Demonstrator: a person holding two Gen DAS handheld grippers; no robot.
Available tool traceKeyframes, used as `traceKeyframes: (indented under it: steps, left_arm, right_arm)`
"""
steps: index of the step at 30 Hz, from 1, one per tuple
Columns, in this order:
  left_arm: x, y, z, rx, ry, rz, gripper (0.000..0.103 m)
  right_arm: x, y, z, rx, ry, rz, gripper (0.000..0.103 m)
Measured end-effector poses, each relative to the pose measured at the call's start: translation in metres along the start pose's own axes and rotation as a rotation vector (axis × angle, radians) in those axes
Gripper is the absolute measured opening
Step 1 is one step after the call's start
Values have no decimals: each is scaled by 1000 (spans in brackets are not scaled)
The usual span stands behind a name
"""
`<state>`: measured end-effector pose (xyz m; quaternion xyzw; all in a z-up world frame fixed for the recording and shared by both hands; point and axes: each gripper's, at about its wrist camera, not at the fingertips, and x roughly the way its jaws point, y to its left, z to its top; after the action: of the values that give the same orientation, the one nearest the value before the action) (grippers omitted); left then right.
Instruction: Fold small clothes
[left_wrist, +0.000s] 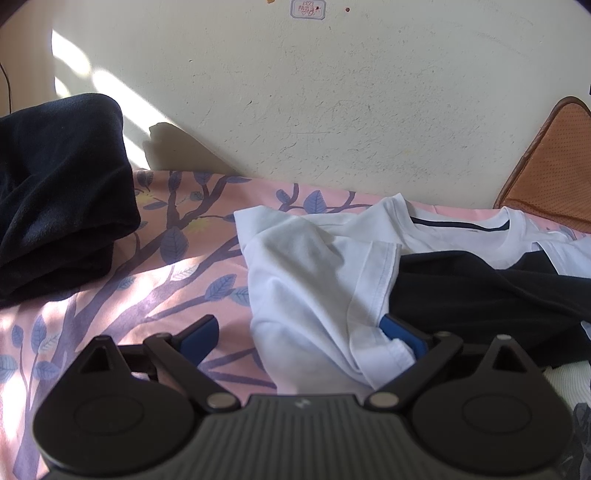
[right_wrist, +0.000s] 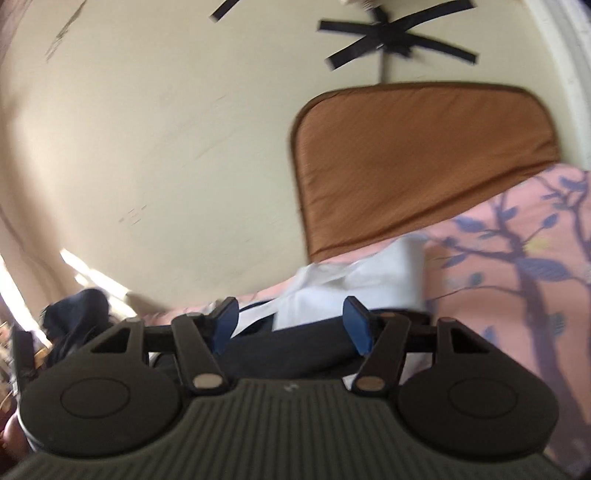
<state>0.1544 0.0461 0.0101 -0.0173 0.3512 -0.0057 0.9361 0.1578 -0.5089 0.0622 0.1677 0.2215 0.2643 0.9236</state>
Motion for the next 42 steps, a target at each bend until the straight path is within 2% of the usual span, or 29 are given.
traceKeyframes:
  steps: [2, 5, 8, 11, 14, 16, 21, 27, 33, 37, 40, 42]
  left_arm:
    - [0, 0, 0, 1, 0, 2, 97]
    - [0, -1, 0, 7, -2, 7, 97]
    - [0, -1, 0, 9, -2, 8, 97]
    - [0, -1, 0, 7, -1, 8, 98]
    - [0, -1, 0, 8, 0, 8, 98]
    - [0, -1, 0, 6, 1, 7, 98]
    - [0, 0, 0, 4, 3, 6, 98]
    - [1, -2, 0, 12, -2, 21, 98]
    - [1, -4, 1, 16, -3, 31, 98]
    - [3, -3, 1, 8, 14, 31, 100]
    - [4, -3, 2, 9, 23, 42, 102]
    - [6, -4, 2, 12, 29, 47, 103]
  right_arm:
    - [10, 5, -5, -29, 92, 51, 68]
    - [24, 6, -10, -42, 183, 2, 72]
    - [22, 2, -13, -10, 176, -31, 73]
    - [19, -9, -14, 46, 147, -167, 74]
    - [15, -23, -13, 118, 109, -177, 70]
    - [15, -22, -13, 109, 102, -204, 61]
    - [17, -16, -14, 70, 95, -247, 59]
    - [21, -18, -14, 77, 103, -237, 62]
    - [20, -18, -14, 82, 95, -195, 71]
    - [10, -14, -14, 110, 98, -194, 72]
    - [-15, 4, -20, 122, 107, -96, 72]
    - [-30, 20, -26, 81, 142, -77, 72]
